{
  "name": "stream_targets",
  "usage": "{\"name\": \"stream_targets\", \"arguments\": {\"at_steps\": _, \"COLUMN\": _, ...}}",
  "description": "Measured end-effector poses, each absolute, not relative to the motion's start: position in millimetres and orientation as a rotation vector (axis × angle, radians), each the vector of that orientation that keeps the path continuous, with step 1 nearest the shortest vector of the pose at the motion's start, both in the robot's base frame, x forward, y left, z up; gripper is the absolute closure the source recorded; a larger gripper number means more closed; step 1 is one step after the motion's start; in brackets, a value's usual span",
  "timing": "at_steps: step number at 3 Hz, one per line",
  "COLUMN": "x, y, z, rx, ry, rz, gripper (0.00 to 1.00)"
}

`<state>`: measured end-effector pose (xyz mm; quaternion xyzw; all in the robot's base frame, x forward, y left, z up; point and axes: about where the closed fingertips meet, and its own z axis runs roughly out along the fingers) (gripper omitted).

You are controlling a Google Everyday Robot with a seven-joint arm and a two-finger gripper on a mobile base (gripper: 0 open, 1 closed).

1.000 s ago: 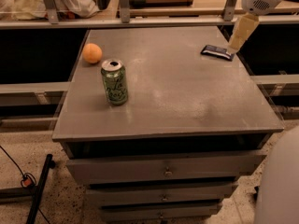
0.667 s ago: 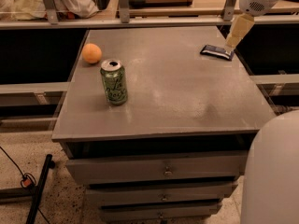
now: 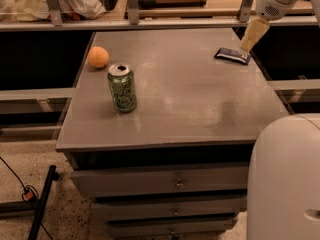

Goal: Move rxbar blueberry near orange

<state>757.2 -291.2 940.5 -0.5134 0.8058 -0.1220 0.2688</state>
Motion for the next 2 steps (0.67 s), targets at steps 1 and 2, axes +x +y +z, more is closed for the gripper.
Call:
{"name": "stream_targets", "arguments": {"at_steps": 1, "x": 762.0, "y": -295.1, "z": 930.3, "rx": -1.377, "ry": 2.187, "rz": -0.314, "gripper": 0.00}}
{"name": "stream_targets", "arguments": {"at_steps": 2, "x": 764.1, "y": -299.1, "z": 915.7, "rx": -1.362, "ry": 2.198, "rz": -0.260, "gripper": 0.00}}
